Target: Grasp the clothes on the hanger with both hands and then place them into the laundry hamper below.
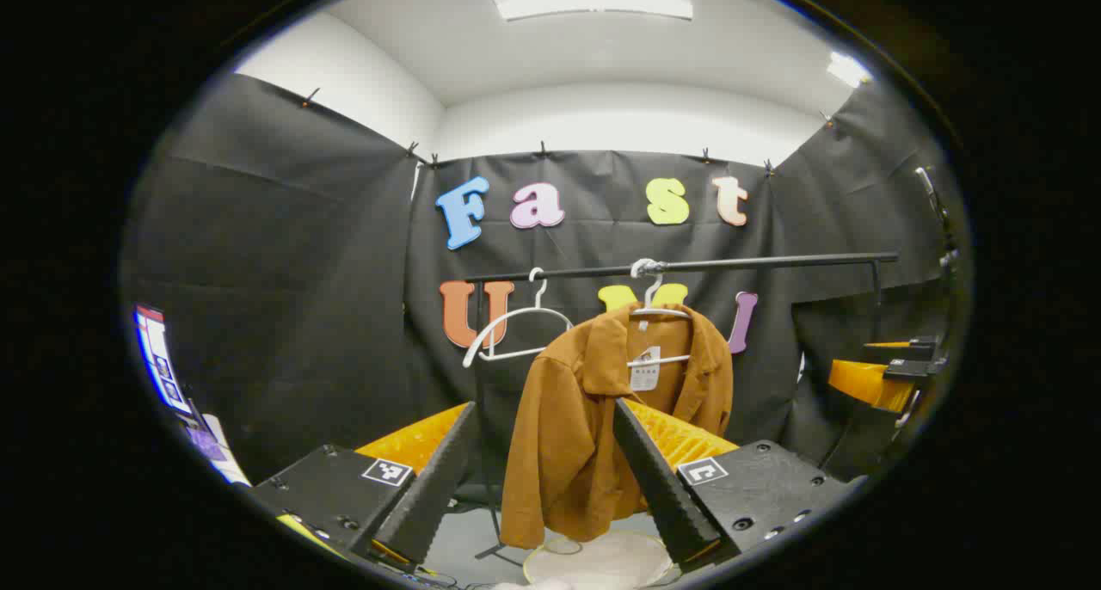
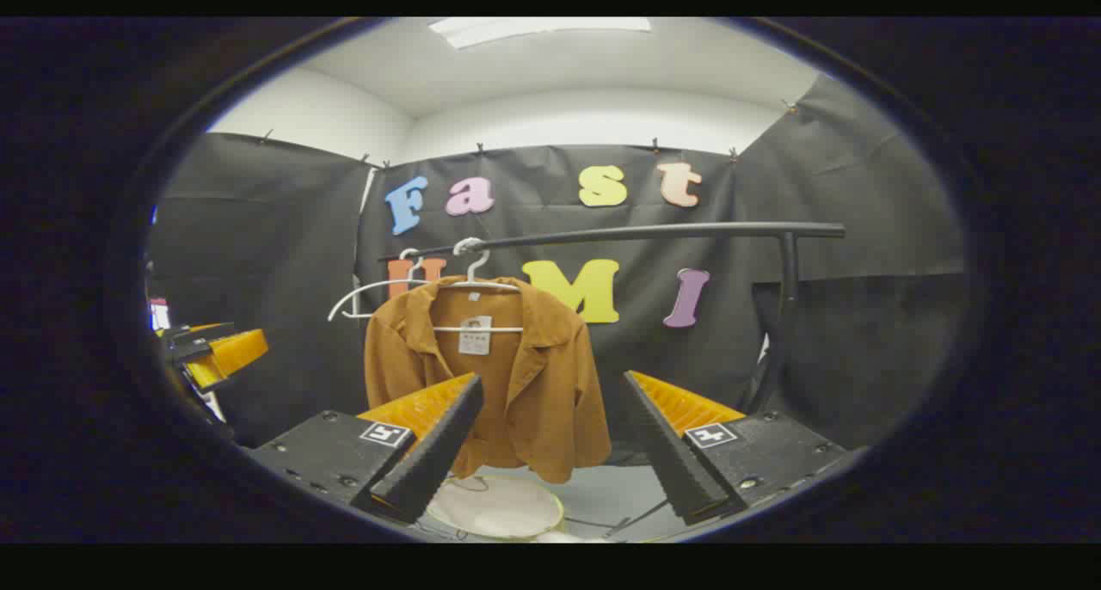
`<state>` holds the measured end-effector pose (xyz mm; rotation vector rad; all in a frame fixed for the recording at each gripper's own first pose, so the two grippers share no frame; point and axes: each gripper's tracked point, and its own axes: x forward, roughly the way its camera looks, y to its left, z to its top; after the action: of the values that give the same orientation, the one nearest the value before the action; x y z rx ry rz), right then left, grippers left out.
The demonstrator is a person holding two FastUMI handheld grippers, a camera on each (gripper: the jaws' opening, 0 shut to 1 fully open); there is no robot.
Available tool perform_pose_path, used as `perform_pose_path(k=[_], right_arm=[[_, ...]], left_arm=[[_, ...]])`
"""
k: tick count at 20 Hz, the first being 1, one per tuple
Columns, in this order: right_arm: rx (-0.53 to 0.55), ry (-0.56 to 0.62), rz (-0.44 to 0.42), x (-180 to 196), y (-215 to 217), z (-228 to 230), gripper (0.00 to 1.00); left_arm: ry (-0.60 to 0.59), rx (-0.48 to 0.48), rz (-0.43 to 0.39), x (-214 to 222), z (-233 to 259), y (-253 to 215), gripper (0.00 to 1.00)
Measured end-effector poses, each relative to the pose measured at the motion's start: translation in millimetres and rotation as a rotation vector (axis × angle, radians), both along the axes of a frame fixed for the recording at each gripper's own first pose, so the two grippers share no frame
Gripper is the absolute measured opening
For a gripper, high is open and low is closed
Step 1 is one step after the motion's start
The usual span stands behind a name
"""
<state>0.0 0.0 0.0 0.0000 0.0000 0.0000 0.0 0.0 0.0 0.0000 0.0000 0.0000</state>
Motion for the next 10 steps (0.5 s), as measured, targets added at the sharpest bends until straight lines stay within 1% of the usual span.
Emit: perform_pose_path(k=[4,7,10], right_arm=[[-0.011,0.013,0.003,0.1,9.6,-8.6,1.00],[-0.031,0.015,0.011,0.5,16.9,-10.9,1.00],[-0.052,0.017,0.013,-1.9,17.3,-12.8,1.00]], left_arm=[[0.011,0.012,-0.001,2.4,-3.7,7.2,1.00],[0.024,0.004,0.001,1.1,-8.0,10.0,1.00],[0.030,0.015,0.001,-4.1,-10.2,13.0,1.00]])
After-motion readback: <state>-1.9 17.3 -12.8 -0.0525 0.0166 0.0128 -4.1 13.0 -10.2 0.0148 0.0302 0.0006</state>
